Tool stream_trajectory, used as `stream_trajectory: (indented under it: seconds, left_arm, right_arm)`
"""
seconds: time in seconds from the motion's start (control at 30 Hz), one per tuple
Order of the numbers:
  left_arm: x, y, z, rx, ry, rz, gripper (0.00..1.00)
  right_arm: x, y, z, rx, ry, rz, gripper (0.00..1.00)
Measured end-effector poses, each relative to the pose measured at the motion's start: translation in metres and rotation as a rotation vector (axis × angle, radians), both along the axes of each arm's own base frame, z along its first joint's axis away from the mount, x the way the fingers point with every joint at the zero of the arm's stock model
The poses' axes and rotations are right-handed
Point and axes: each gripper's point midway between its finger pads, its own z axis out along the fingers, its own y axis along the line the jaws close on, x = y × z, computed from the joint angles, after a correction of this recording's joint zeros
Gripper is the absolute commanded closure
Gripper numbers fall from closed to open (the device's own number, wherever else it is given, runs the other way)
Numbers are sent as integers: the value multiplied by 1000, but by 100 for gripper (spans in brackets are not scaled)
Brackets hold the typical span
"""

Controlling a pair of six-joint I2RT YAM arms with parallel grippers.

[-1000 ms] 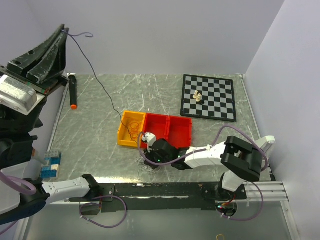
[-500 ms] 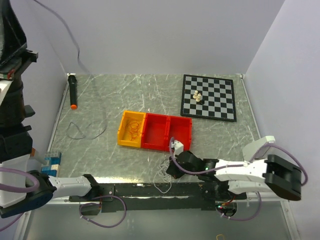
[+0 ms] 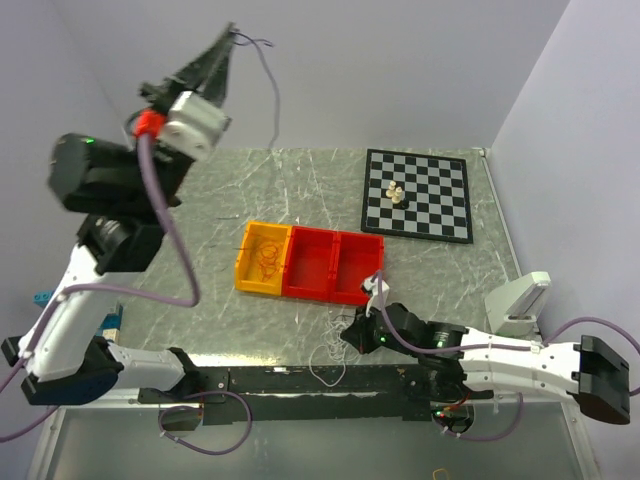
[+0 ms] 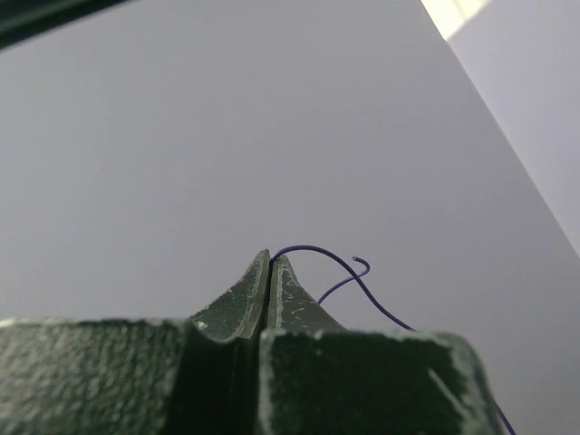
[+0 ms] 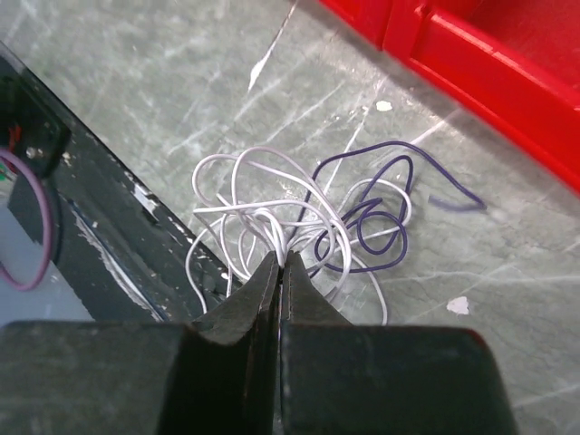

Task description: Untangle the cables

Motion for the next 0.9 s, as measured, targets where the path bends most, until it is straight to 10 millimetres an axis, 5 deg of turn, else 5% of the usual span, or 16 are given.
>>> stream_trajectory:
  seconds: [0.5, 0.9]
  left_arm:
    - [62, -66, -112, 181, 189, 8, 99]
    - [69, -71, -97, 142, 171, 11, 99]
  right_arm:
    - [7, -18, 17, 63, -24, -99, 100]
    - [6, -29, 2, 47, 0, -139, 100]
